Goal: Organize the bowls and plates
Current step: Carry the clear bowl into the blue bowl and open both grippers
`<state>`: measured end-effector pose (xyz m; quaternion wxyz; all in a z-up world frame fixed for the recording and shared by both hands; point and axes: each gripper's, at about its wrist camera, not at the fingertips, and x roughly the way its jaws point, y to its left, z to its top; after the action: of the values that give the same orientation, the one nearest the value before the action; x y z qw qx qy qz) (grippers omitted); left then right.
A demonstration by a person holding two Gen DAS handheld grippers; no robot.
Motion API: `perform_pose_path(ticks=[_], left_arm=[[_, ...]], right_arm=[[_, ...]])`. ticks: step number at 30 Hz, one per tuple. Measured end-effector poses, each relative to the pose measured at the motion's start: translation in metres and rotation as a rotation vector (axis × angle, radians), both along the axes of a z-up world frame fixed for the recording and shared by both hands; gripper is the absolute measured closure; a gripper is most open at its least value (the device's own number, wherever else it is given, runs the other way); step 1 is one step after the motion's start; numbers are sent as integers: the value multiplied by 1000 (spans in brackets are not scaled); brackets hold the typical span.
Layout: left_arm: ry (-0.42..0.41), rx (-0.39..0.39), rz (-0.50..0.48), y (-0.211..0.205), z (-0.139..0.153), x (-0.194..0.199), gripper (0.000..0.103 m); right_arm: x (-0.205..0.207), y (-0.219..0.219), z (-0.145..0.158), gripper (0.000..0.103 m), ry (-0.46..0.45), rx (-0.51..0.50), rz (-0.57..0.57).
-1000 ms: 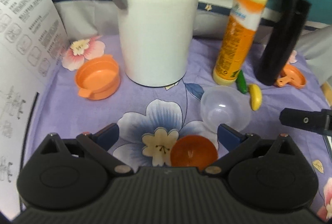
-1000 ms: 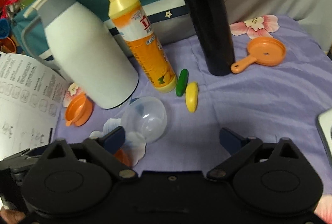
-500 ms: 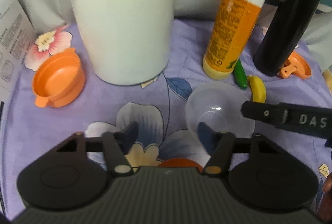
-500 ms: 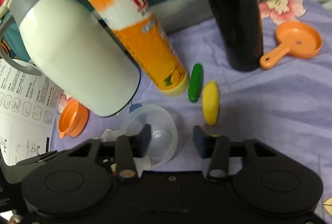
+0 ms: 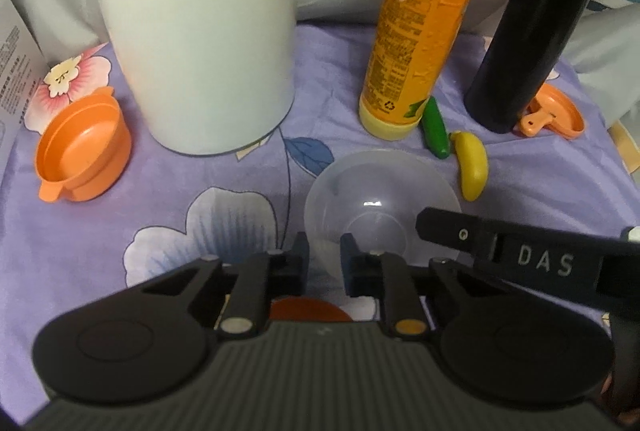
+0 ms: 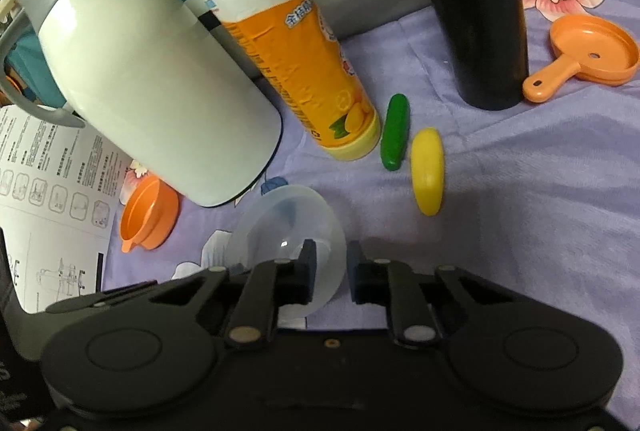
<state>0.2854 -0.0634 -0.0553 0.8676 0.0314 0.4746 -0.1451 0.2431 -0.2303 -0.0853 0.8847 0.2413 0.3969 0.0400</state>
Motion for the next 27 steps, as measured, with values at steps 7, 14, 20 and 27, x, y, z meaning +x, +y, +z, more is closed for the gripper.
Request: perform_pose_path(ticks=[7,14,20,27], left_arm=[[-13,-3,7,-2,16,-16,87],[-28,-20,7,0,40,-52,87],[-12,-31,-2,3,50,-89,87],[-5,-45,-13,11,61,-141,87]], right_arm=[[-20,-5,16,86,-12,16,-16],[-57,-8,35,86,-25,29,-11],[-100,-10,47,86,-24,35,1],[-162,-6,54,86,-13,38,21]])
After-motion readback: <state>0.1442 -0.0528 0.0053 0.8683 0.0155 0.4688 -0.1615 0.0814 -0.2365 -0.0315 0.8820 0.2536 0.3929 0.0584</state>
